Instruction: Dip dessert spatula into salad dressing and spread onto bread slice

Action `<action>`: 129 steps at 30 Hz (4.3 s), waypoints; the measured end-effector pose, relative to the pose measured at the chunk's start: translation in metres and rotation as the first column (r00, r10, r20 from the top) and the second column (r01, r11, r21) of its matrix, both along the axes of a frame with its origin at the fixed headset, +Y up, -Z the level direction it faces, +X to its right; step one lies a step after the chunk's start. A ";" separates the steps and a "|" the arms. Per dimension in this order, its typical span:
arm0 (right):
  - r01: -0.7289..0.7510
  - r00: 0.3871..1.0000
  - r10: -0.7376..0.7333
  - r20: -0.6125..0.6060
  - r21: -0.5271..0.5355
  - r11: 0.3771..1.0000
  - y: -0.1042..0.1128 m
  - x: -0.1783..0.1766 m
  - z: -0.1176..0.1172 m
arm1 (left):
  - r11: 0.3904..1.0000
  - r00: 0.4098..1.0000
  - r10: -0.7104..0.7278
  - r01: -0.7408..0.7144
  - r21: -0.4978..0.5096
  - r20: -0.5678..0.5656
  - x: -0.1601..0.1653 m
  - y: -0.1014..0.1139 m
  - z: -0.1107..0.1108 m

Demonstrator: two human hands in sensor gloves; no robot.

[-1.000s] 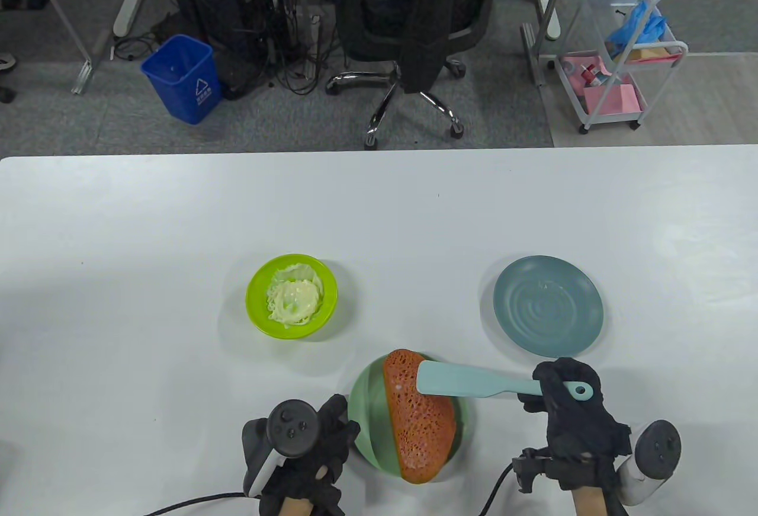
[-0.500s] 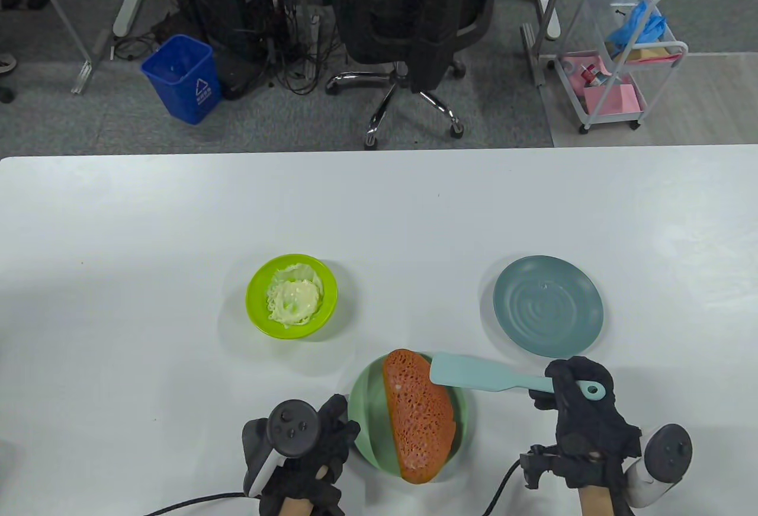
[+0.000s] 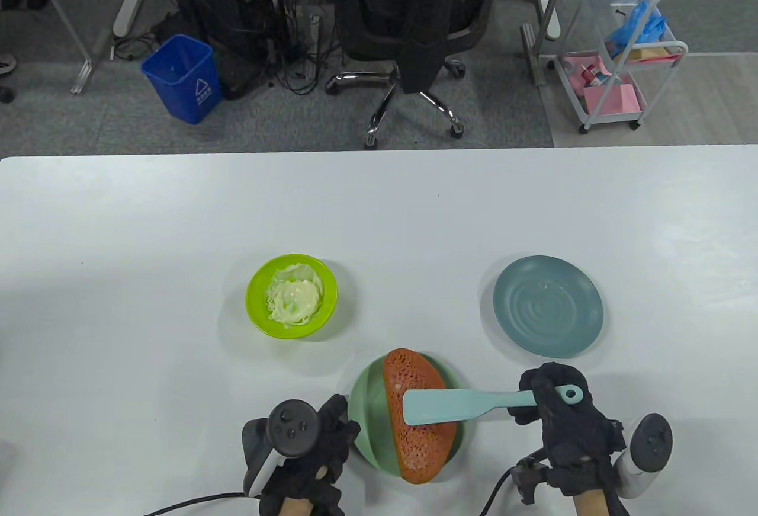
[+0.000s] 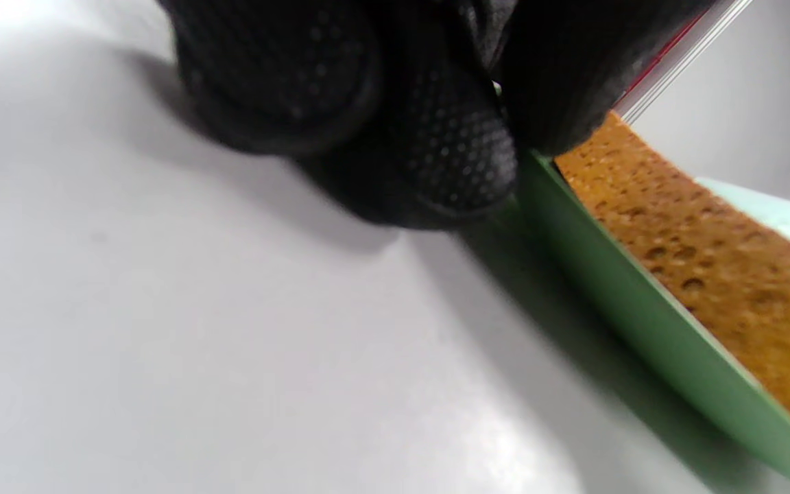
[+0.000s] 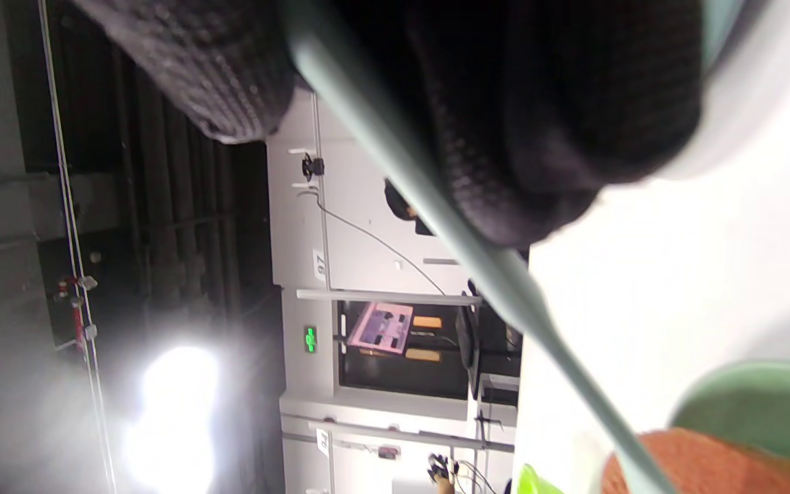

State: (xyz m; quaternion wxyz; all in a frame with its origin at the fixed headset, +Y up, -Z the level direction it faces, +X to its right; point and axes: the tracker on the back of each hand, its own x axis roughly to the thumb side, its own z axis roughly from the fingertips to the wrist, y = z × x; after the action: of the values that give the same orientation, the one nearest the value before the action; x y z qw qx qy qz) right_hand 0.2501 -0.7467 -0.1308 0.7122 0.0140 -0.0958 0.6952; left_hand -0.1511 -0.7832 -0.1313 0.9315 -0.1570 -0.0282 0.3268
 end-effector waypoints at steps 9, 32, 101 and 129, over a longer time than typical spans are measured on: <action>-0.029 0.999 0.030 0.013 -0.018 0.999 0.004 0.001 0.002 | 1.000 1.000 0.001 -0.001 -0.001 0.000 0.000 0.000 0.000; -0.021 0.987 0.019 0.162 0.014 1.000 0.008 0.020 0.007 | 1.000 1.000 0.000 0.000 0.000 -0.001 0.000 0.000 0.000; 0.060 0.994 -0.067 0.083 0.084 0.995 0.001 0.005 0.003 | 1.000 1.000 0.003 -0.003 -0.002 0.001 0.000 0.000 0.000; 0.011 1.000 -0.012 -0.017 -0.021 1.000 0.002 0.002 0.001 | 1.000 1.000 -0.006 0.006 0.006 0.002 0.000 0.000 0.000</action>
State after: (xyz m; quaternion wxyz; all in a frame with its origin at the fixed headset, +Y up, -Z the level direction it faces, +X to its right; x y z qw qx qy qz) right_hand 0.2517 -0.7450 -0.1294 0.7171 0.0121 -0.0826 0.6919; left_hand -0.1507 -0.7831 -0.1311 0.9330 -0.1548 -0.0296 0.3236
